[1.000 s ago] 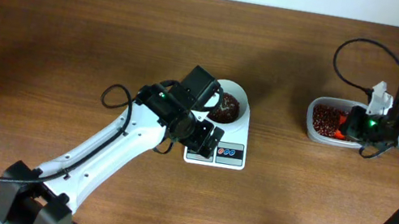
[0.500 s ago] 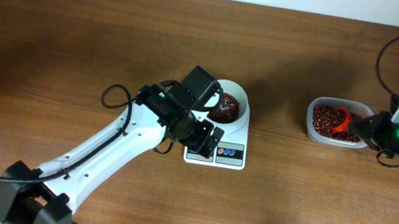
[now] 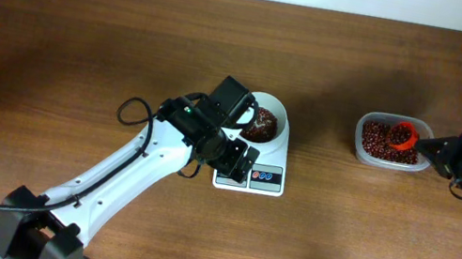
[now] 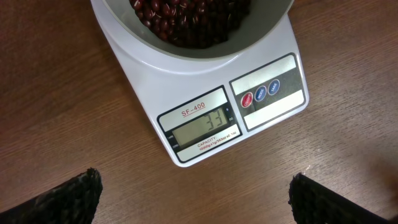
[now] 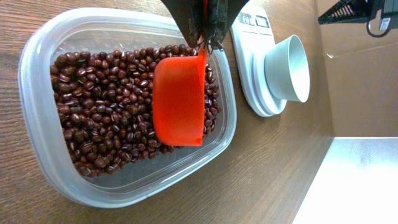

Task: Scoop item into bowl and weigh 50g on scale
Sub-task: 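Dip the scoop into the red beans and lift a scoopful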

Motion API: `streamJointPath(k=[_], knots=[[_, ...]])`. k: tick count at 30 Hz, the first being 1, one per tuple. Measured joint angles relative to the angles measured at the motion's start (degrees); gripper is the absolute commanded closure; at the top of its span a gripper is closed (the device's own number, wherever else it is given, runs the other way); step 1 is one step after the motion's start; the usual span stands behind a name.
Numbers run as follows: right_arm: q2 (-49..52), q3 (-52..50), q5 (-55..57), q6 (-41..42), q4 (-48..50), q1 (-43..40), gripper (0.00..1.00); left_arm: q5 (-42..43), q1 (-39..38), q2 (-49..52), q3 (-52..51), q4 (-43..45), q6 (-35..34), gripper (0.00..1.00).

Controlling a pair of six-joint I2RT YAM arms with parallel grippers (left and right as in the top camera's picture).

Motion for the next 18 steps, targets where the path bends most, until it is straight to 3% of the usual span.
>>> streamJointPath(k=[18], knots=[[0.0, 0.0, -0.42, -1.49, -2.05, -0.66, 0.96, 0.0, 0.02, 0.0, 0.0, 0.0, 0.0, 0.01]])
